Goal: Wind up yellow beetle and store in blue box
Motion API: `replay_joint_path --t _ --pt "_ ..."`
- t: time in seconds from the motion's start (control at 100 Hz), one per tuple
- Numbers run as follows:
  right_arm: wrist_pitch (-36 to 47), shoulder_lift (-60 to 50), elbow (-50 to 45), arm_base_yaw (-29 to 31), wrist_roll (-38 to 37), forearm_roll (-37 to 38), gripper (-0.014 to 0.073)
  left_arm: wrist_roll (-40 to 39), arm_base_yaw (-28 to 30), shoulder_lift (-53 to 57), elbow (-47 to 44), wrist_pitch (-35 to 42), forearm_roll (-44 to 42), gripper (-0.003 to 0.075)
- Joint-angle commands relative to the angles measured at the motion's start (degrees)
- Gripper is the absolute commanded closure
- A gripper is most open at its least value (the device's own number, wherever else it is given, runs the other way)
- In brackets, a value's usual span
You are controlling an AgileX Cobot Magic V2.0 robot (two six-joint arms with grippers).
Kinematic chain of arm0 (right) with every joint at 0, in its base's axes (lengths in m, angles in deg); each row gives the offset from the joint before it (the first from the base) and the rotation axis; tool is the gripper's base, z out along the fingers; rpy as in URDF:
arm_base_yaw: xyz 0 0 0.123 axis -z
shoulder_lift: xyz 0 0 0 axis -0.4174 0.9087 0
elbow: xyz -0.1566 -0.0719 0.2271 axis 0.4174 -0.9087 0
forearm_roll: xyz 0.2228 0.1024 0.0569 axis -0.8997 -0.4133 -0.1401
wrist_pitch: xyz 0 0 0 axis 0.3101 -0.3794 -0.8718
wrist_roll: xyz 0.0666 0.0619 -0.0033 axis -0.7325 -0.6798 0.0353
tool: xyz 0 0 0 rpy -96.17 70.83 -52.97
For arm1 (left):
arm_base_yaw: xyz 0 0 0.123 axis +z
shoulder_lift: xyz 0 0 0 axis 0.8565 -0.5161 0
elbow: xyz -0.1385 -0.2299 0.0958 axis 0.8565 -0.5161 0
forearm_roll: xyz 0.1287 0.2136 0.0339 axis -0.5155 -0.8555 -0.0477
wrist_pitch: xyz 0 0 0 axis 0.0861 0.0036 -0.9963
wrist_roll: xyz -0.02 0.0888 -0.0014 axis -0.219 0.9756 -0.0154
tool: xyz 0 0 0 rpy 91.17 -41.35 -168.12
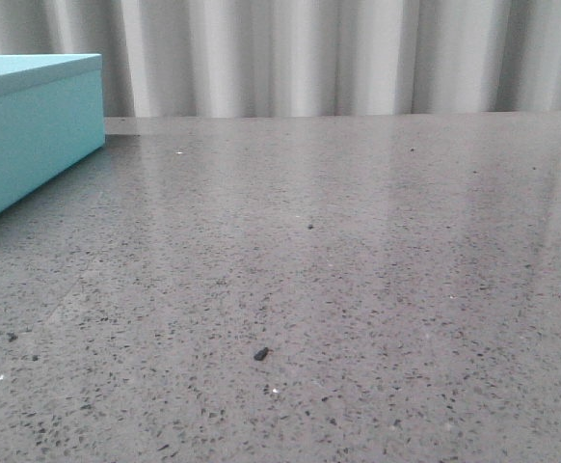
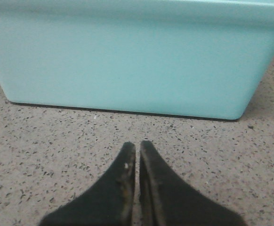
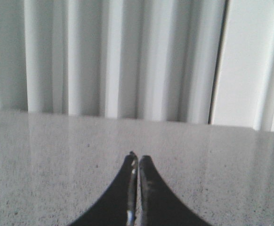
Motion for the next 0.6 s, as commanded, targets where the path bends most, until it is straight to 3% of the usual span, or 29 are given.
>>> replay_joint_path --t 0.0,0.32,0.59 --pt "0.82 0.64 -1.17 0.93 -1.35 -0.41 0.0635 -0.50 -0.03 1.83 -1.46 2.40 0.62 0.0741" --pt "-18.21 -5.15 -1.27 0.93 -1.37 -0.66 0.0635 -0.50 -0.03 1.83 -1.46 2.40 0.62 0.0741" --pt "-25.16 -5.08 -1.27 1.01 -1.37 -0.66 0.0635 -0.50 -0.03 1.83 -1.46 2.40 0.62 0.0741"
